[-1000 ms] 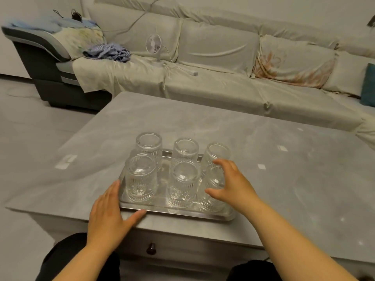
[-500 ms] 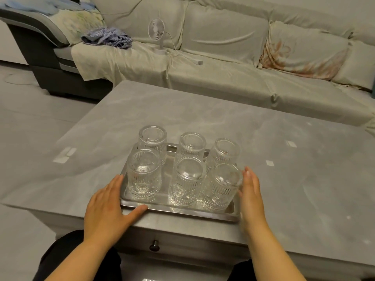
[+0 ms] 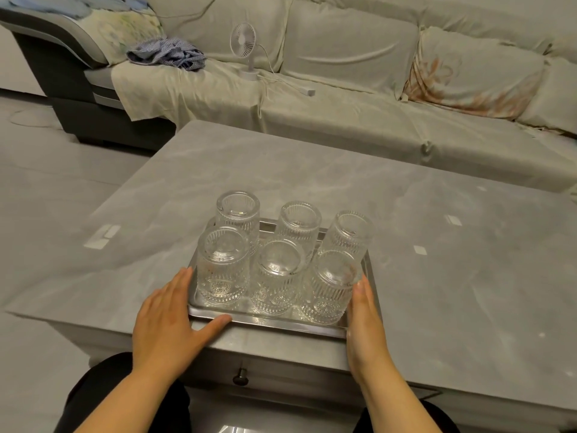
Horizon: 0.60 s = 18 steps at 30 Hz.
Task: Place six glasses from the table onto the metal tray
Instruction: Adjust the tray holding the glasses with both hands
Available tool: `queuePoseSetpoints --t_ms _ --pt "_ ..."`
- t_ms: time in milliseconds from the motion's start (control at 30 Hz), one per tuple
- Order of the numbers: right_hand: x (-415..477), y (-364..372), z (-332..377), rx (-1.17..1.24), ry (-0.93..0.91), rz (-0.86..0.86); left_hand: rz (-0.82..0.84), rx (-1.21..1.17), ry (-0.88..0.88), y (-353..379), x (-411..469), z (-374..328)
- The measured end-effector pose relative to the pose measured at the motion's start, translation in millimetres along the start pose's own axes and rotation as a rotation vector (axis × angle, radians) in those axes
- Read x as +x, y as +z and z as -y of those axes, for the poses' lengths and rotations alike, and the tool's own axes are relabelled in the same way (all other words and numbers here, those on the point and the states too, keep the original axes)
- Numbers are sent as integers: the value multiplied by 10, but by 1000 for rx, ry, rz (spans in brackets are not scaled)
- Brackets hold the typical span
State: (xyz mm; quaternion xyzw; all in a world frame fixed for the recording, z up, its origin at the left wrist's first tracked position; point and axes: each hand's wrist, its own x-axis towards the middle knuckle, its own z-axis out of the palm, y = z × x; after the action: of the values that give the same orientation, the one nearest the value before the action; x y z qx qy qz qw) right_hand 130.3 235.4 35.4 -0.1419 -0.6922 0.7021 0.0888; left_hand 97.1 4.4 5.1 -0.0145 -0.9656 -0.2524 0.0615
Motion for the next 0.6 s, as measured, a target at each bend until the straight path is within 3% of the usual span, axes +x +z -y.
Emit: queuePoseSetpoints --t_ms 167,367,600 --pt "50 -69 6 8 4 15 -19 0 8 8 3 15" --pt "444 -307 222 119 8 -168 -10 28 11 6 6 9" --pt "707 -244 281 87 30 24 -2 36 10 9 16 12"
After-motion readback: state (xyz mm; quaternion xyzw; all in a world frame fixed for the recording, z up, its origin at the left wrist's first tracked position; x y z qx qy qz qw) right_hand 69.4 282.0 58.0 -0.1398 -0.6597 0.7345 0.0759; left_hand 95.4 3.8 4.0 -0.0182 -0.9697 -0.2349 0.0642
